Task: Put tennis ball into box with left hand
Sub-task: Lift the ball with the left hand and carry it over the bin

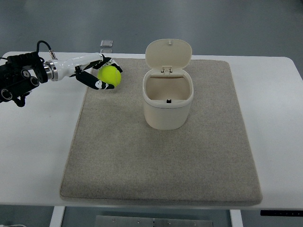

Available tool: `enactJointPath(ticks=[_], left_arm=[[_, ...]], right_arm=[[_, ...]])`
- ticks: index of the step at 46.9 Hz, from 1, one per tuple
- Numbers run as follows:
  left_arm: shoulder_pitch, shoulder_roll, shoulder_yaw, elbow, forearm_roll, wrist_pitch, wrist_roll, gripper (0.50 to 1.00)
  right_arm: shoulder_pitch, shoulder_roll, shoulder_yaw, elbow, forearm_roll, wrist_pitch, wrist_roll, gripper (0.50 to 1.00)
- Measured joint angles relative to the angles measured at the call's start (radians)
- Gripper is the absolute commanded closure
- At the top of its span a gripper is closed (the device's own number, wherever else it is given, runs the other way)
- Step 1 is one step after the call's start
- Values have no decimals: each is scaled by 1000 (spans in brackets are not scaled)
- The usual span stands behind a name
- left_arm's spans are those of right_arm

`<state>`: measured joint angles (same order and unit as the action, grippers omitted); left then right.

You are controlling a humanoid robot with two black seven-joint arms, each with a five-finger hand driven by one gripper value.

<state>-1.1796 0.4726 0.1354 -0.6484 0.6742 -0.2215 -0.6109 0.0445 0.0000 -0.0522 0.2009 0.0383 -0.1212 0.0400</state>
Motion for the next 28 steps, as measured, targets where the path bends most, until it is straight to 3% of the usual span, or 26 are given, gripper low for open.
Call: enactJointPath(ticks=[11,28], left_arm=[[-37,-45,-80,89,-126,17,0,1000],[-141,-75,-234,83,-238,22,0,1000]], right_arm=[[0,0,0,0,0,0,0,599],[0,0,0,0,0,0,0,599]])
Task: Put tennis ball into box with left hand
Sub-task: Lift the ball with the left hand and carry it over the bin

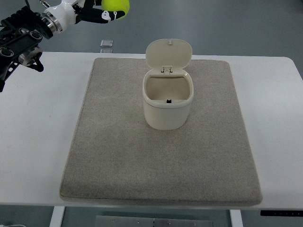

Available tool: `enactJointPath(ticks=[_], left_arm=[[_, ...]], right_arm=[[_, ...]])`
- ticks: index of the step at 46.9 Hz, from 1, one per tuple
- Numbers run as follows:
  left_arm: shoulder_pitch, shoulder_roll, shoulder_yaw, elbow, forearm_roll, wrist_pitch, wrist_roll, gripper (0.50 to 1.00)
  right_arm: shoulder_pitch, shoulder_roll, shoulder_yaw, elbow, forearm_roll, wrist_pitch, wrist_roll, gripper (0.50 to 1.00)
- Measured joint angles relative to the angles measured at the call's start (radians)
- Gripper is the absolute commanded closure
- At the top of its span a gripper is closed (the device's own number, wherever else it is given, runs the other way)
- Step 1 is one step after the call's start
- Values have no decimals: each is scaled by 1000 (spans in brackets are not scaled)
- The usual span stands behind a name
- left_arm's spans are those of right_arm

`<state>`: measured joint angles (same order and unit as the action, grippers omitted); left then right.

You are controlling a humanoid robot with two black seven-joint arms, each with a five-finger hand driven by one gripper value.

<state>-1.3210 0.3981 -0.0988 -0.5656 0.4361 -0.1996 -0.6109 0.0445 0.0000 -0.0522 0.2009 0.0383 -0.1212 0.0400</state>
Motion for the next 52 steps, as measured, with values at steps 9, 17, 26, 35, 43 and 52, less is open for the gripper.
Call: enactJointPath(ticks=[9,17,26,35,43,52], left_arm=[[-73,-50,-70,-20,1,-2,0,1000],[-126,-85,-76,-47,1,-5,0,1000],[-154,-152,-75,-55,1,-1,0,1000],[-172,-193,-69,-56,14,-1,0,1000],[-159,-220,-53,-56,21,-4,0,1000],[-154,-244,-33,-75,21,-7,0,1000]], right_arm=[[0,0,0,0,0,0,0,599],[0,0,0,0,0,0,0,599],[0,0,0,0,0,0,0,599],[0,0,0,0,0,0,0,599],[0,0,0,0,0,0,0,599],[0,0,0,0,0,0,0,599]])
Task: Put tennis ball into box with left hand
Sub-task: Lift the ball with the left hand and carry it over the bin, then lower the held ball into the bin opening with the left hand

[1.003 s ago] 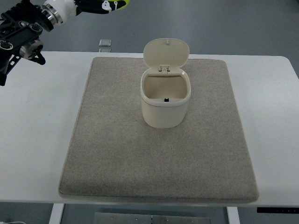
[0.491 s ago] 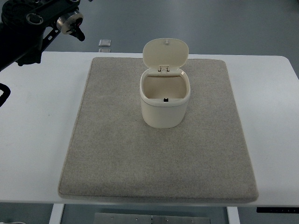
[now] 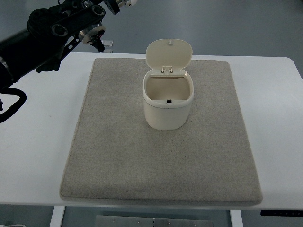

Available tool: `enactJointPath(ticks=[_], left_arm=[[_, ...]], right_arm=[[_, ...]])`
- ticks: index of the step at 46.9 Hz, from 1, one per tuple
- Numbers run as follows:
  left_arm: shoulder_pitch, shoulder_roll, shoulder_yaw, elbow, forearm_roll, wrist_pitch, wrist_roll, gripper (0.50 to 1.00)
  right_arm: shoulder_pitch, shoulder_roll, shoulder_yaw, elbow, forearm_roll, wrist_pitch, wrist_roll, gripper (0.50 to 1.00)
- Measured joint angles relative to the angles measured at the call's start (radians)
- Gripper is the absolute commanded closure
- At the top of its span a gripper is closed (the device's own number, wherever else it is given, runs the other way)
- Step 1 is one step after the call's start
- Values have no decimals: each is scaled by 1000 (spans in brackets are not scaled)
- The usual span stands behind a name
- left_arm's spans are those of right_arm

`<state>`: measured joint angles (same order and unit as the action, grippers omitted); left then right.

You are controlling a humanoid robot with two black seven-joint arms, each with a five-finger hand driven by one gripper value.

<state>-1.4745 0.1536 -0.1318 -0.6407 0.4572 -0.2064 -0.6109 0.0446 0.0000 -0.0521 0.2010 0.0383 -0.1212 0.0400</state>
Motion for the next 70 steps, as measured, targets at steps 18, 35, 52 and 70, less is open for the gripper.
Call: enactJointPath(ticks=[18,35,52,70], left_arm=[[-35,31,72,-203,153,-17,0,1000],[-112,98,167,-213,232,-224,0,1000],[-131,176,176,-269,439,-383,0,1000],[-130,221,212,-335,519,-398,0,1000]], right_arm=[[0,0,0,0,0,0,0,599],[0,0,0,0,0,0,0,599],[0,0,0,0,0,0,0,599],[0,0,0,0,0,0,0,599]])
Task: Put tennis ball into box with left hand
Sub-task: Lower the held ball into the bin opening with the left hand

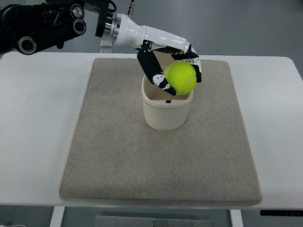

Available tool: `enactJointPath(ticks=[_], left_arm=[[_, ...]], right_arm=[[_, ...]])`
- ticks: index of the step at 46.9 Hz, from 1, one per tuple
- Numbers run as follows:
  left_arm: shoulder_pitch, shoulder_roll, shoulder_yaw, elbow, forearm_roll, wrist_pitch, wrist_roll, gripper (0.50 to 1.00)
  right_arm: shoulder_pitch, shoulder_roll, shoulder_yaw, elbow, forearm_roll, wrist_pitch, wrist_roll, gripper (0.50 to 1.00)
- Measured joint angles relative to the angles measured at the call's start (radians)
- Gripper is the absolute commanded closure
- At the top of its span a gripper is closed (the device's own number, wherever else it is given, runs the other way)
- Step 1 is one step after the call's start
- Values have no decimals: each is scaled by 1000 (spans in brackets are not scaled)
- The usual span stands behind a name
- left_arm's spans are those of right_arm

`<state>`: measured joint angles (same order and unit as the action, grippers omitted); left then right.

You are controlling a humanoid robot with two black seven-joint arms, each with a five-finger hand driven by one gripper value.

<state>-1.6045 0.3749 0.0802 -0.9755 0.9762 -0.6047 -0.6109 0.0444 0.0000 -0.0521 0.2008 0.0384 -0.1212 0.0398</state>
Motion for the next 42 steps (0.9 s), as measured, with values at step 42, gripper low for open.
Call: enactJointPath(ticks=[42], left_arm=[[18,4,32,16,100,115,0,1000]], right_arm=[[0,0,0,0,0,0,0,599]])
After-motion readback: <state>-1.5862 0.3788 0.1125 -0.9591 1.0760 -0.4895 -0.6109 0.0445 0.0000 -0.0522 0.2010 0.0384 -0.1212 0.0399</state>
